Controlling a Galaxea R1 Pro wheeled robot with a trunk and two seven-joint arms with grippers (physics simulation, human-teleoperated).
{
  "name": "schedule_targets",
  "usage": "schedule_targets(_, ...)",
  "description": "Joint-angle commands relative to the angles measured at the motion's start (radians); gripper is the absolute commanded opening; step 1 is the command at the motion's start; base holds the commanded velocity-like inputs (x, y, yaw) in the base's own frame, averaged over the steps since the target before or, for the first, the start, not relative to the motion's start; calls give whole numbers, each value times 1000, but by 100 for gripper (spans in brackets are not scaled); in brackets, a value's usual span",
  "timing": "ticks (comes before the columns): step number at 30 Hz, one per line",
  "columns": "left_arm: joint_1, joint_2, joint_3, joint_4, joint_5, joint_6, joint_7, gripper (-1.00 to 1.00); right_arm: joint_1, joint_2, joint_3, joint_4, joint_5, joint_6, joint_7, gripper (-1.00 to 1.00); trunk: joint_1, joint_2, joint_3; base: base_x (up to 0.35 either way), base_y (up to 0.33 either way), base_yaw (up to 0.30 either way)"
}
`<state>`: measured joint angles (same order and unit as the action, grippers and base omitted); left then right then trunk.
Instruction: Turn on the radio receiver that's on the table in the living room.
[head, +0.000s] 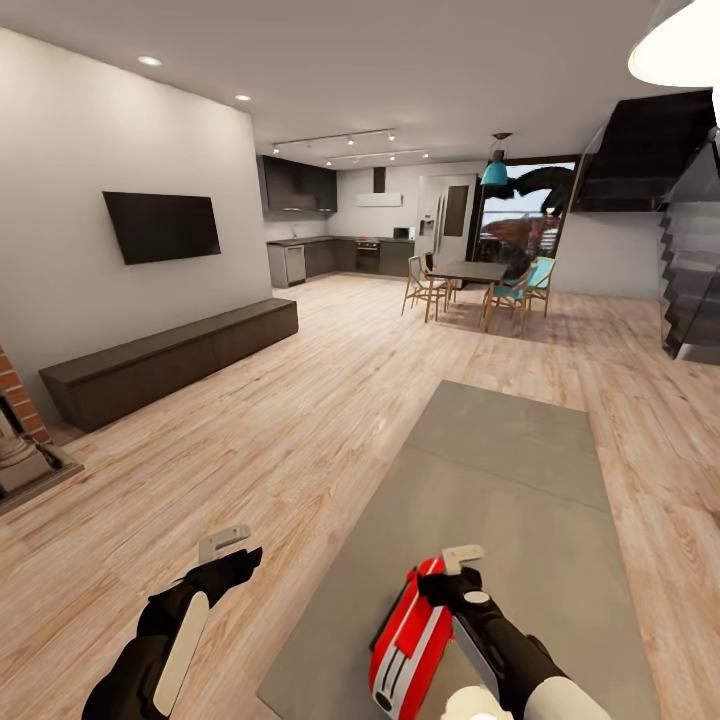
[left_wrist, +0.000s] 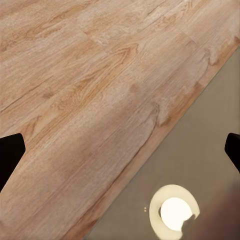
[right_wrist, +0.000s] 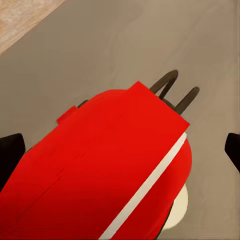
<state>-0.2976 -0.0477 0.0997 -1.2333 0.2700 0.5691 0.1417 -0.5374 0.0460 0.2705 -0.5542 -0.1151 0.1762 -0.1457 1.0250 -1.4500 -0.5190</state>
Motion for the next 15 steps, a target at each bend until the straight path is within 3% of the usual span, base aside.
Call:
schedule_targets(1, 0, 0, 0, 0, 0, 0, 0, 100, -1, 0, 0, 24, 0, -49, 0, 100, 0, 0, 0, 0, 0, 0)
schedule_targets(5, 0, 0, 0, 0, 0, 0, 1, 100, -1, 2, 1, 62, 1, -115, 0, 100, 0, 0, 0, 0, 0, 0)
schedule_targets(15, 0, 1, 0, 0, -1, 0, 0, 100, -1, 3, 2, 69, 5, -135, 0, 100, 0, 0, 0, 0, 0, 0)
